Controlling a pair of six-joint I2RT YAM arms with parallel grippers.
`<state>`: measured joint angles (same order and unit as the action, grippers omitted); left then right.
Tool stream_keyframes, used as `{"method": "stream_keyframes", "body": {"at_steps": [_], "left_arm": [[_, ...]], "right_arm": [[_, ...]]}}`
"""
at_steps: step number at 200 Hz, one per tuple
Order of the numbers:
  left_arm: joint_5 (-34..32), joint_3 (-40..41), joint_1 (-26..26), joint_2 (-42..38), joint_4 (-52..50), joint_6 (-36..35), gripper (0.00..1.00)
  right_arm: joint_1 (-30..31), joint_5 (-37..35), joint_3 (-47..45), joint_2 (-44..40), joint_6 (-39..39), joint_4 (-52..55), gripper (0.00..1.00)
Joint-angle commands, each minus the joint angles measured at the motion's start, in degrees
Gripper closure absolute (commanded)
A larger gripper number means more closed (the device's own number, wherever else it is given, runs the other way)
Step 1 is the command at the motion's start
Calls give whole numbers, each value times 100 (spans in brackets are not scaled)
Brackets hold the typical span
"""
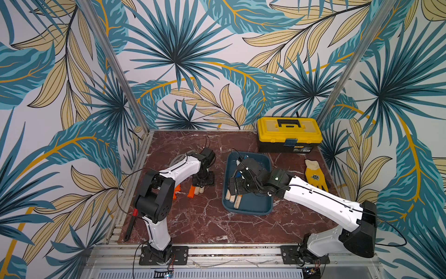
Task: Put small sickles into storage boxes
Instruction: Pick up the sickle at the center of the board.
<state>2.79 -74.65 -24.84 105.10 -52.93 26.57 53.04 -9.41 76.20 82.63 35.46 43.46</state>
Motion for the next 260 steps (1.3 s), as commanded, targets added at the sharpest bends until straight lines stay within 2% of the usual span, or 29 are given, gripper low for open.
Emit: {"method": "stream_keyframes", "body": {"at_steps": [1,55,101,134,145,167,177,260], "left_arm": [[41,-150,49,163,158,-64,32],[57,-122,51,449,308,-55,32],[100,-15,50,587,421,-46,40],[175,-14,43,569,421,-64,56],[226,-31,43,517,423,-65,66],[316,-83,49,409,415,-60,92],[362,-104,49,365,415,-47,100],[539,-164,48,-48,345,66,100]], "right_arm": [[-3,-121,74,69,-143,165,0],[-65,-145,88,67,-242,252,0],[-100,-175,41,17,-251,286,0],[-114,-183,2,-36,-251,303,0],[-121,-185,-4,-53,-250,302,0],[-127,-193,-26,-72,-251,298,0],[-131,-192,-19,-72,-253,288,1],[-144,-208,-27,-161,-221,293,0]]}}
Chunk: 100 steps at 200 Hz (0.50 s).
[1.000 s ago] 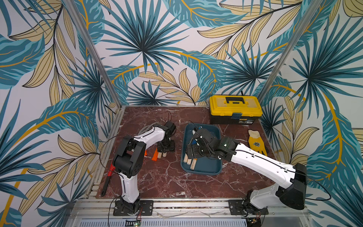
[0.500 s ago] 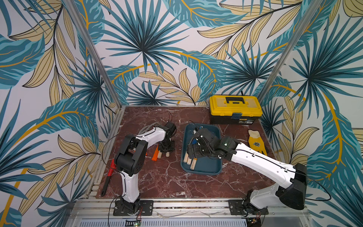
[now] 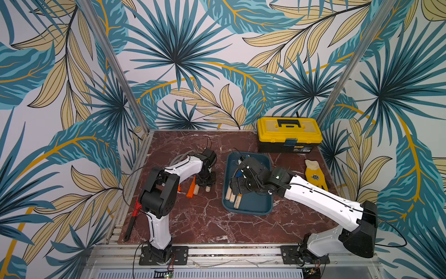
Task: Put small sickles into storage boxes
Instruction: Pick up the sickle at the center of the board.
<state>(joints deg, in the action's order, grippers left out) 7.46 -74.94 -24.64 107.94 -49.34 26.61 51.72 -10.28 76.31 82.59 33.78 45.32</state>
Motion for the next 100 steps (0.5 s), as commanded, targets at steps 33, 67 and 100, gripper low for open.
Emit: {"method": "stream_keyframes", "body": {"at_steps": [33,67,100], "left_arm": [[114,-153,-4,-540,-131,114,100],[137,-177,-91,-778,-286,165,100],[77,-254,-245,-1041,-481,228,100]], "right_arm": [[-8,-178,-68,-258,-18,144,0],[-13,-262,-153,-407,85,161,0],[-13,-291,-269,-579,237,179,0]]}}
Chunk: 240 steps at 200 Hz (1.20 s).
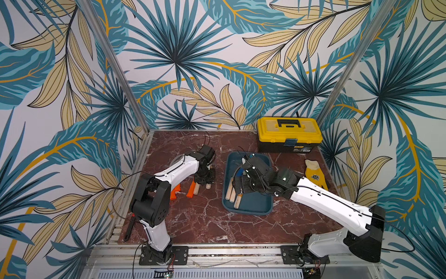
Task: Put small sickles into storage boxes
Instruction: Pick up the sickle at the center of the board.
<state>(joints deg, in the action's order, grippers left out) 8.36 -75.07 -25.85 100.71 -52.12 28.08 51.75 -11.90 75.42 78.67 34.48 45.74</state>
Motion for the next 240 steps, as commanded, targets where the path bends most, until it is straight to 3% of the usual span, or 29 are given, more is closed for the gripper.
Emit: {"method": "stream_keyframes", "body": {"at_steps": [1,120,240], "left_arm": [[-11,-243,-132,-325,-212,83,100],[-32,-552,-990,-954,-641,538,100],[-62,-1041,-1887,-511,-641,781,100]], "right_arm": [[-15,-137,-187,-191,166,137,0],[-10,-368,-831,-1110,819,389,0],[-15,-1036,-1263,-2163,1144,1185,0]]}}
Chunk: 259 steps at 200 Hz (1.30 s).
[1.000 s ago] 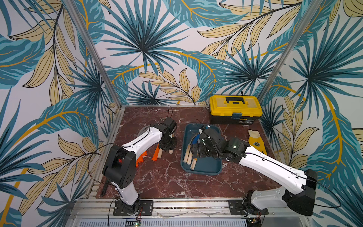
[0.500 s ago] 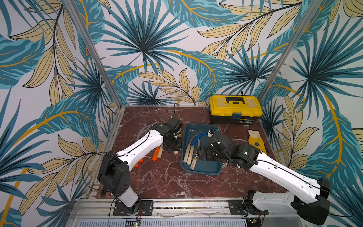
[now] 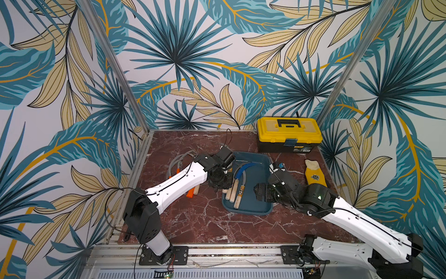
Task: Put small sickles into storage boxes
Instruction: Pick up the sickle at the center of the board, then place the sickle in the storage box.
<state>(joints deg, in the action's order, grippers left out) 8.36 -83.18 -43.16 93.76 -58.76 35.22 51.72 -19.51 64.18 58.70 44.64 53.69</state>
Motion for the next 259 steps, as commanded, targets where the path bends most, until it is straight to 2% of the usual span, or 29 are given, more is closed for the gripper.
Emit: {"method": "stream_keyframes", "body": {"at_steps": [1,64,119,176,244,259], "left_arm": [[-62,-237,-174,194,23,70,100],[-54,-793,-598,898,48,217,100],[12,-1158,-697,1529,66,232,100],[126,-1359,-734,2081,232,219,100],[254,-1543,-730,2704,453,235,100],[275,-1544,-731,2773,483,234,98]], "right_arm": [[-13,-283,-137,-170,135,398,0],[-13,-570,-281,-704,229,787,0],[-30,-695,-284,-802,130,1010,1],[-218,-573,-294,-762,-65,1005,1],[-530,-76,-338,-492,-319,751,1],[-741,-15,-336,-456,-374,663,0]]}}
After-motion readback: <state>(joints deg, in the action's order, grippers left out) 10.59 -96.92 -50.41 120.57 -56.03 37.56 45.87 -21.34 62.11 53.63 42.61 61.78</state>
